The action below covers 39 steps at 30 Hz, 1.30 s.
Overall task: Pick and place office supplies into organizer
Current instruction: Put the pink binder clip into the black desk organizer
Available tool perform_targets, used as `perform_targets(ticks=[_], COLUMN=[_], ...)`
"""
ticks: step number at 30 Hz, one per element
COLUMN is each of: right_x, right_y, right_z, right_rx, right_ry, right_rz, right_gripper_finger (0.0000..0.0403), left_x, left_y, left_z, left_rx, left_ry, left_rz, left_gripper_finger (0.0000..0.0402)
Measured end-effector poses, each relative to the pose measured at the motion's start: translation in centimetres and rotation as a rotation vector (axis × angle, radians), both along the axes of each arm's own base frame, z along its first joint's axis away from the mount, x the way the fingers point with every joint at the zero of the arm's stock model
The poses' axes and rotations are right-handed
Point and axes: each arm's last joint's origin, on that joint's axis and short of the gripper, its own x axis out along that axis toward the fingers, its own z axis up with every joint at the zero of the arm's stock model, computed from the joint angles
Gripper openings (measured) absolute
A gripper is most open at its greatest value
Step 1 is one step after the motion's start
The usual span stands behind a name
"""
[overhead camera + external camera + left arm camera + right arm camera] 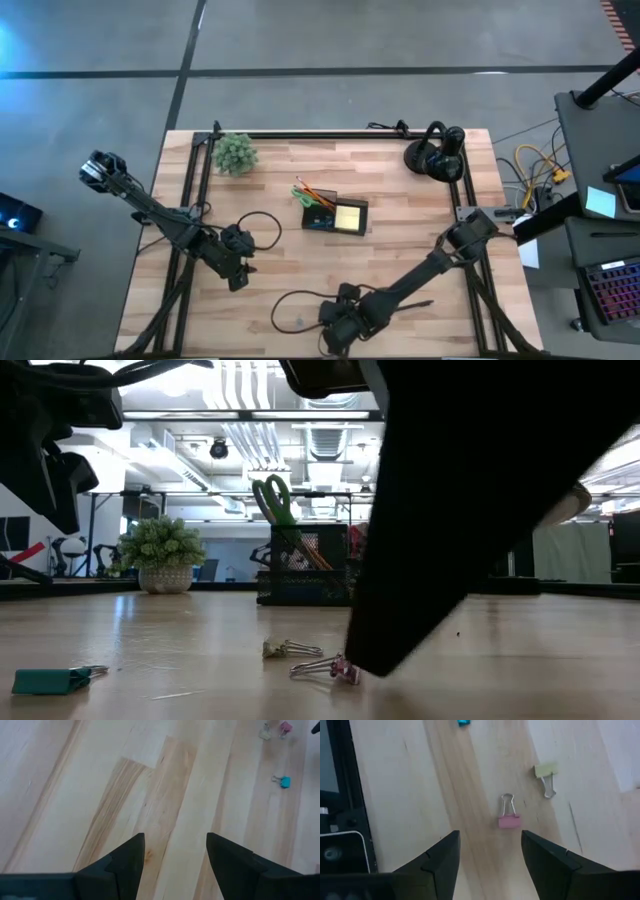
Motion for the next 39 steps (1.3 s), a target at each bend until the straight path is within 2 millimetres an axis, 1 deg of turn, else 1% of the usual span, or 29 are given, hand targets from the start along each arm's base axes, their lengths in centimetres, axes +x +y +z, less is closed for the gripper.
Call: perform_targets(ticks=[15, 26, 29, 34, 39], right_x=[0.9, 0.5, 0.6, 0.7, 0.6], right_y=[-1.3, -1.4, -1.4, -0.7, -0.6], right_z=[-0.1, -0.8, -0.6, -0.7, -0.7], right_rx=[-0.025, -0.034, -0.029, -0.006, -0.008], right_ry=[-0.010, 0.010, 0.004, -0.016, -0.016], right_rz=[-0.011, -0.008, -0.005, 0.060, 0.081], right_gripper_finger=[0.0201, 0.0201, 0.0201, 0.0201, 0.0201], left_x=[0.0, 0.0, 0.0, 0.0, 0.0], left_y=[0.0, 0.0, 0.0, 0.0, 0.0], left_z=[0.0, 0.0, 0.0, 0.0, 0.0], left_rx=[0.000, 0.000, 0.000, 0.000, 0.000], left_ry=[0.000, 0.000, -0.001, 0.000, -0.001], left_rz=[0.000, 0.001, 0.001, 0.001, 0.002], left_gripper_finger=[0.0199, 0.0199, 0.0199, 0.0199, 0.0199])
